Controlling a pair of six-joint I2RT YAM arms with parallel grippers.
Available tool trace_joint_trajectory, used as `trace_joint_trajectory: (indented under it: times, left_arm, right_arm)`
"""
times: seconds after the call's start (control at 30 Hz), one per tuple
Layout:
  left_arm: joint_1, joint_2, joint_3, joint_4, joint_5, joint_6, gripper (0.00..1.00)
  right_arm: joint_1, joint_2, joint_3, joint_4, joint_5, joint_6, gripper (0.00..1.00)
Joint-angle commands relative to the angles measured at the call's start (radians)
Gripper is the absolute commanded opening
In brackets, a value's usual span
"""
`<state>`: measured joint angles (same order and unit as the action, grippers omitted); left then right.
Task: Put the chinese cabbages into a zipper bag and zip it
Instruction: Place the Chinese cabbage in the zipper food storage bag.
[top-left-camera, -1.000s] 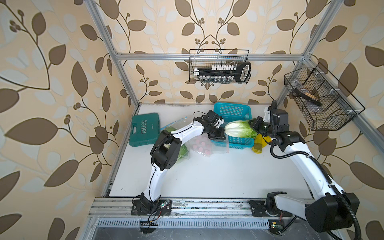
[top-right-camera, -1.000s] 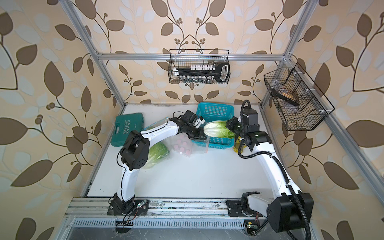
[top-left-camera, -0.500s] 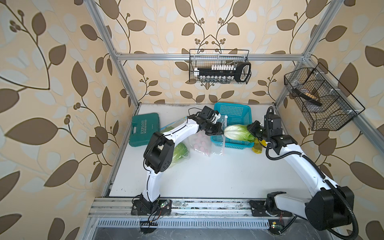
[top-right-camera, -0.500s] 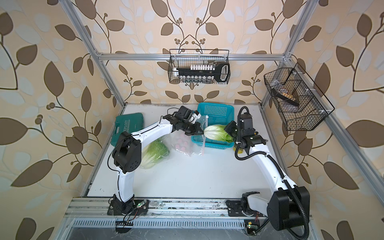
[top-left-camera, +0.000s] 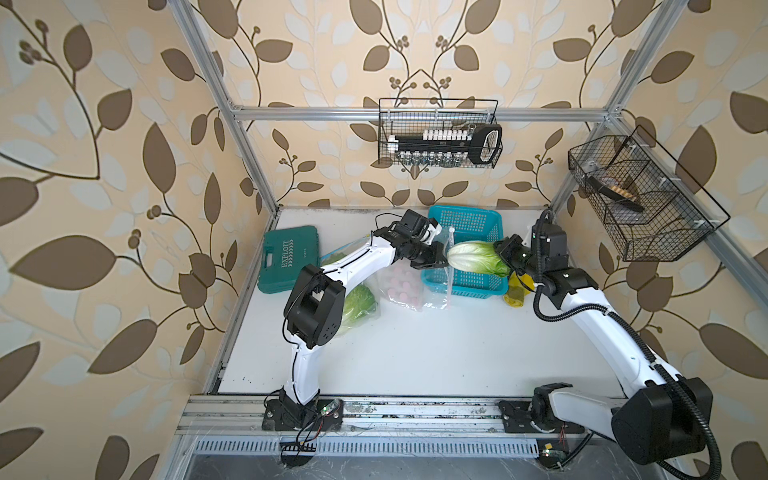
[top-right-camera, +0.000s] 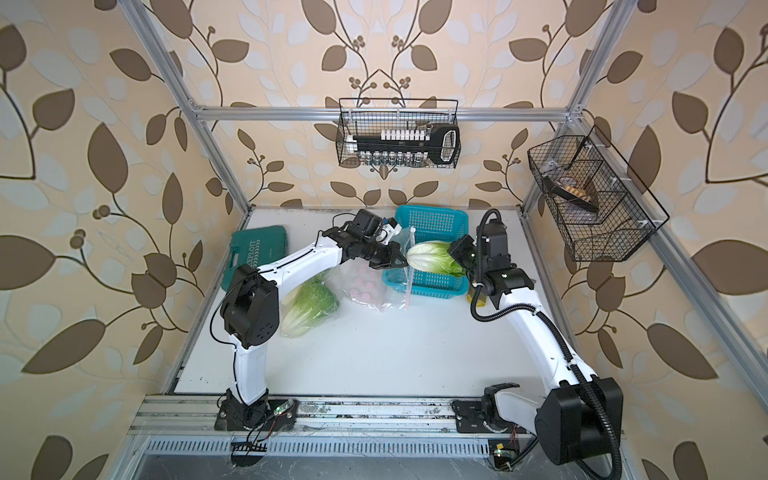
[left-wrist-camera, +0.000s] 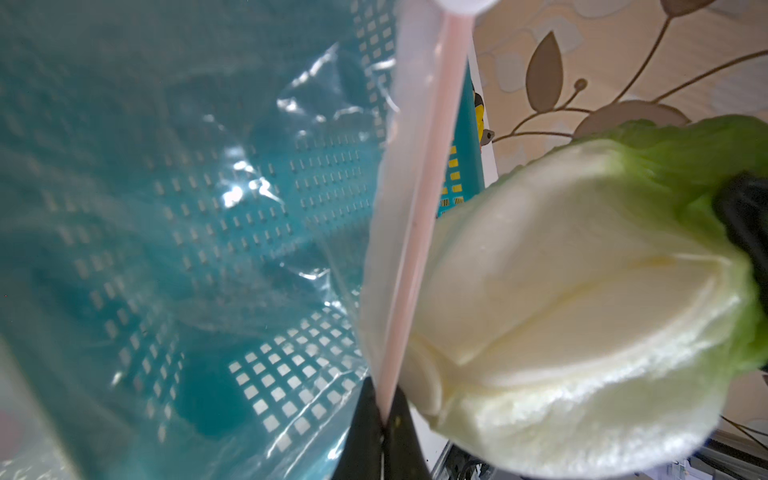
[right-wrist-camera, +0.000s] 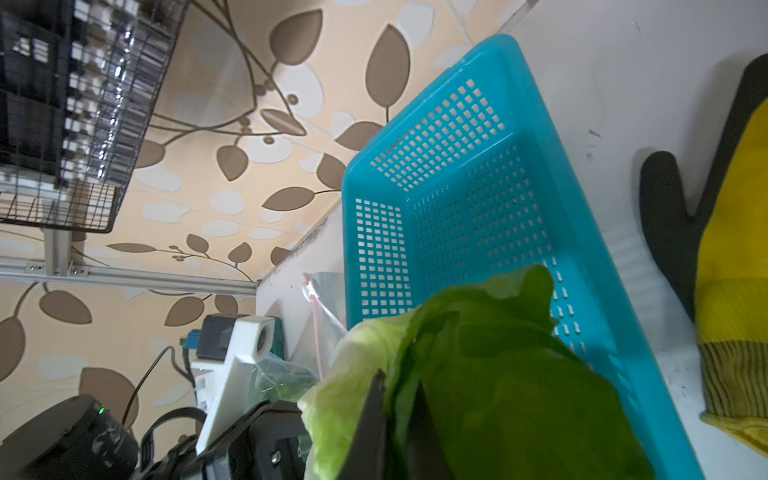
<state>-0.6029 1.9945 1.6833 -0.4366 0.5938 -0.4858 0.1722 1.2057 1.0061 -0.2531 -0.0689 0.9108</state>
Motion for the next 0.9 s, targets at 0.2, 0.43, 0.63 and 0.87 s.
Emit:
trace_joint_trajectory:
  times: [0.2,0.43,0.63,0.87]
  left_arm:
    - [-0.017,-0.141,0.082,-0.049,0.021,0.024,0.00]
    - [-0.025,-0.144,0.109,-0.075,0.006,0.033,0.00]
    - [-0.050,-0.124,0.146,-0.093,0.004,0.047,0.00]
    - [-0.063,-0.153,0.141,-0.138,0.008,0.116,0.00]
  right_arm:
    - [0.085,-0.008,-0.017,0.010,0.160,0.016,0.00]
    - [0.085,-0.029,0.017,-0.019,0.177,-0.025,0.00]
    - [0.126,-0.045,0.043,-0.012,0.112,0.042,0.00]
    - [0.026,-0.119,-0.025,0.106,-0.132,0.244,0.00]
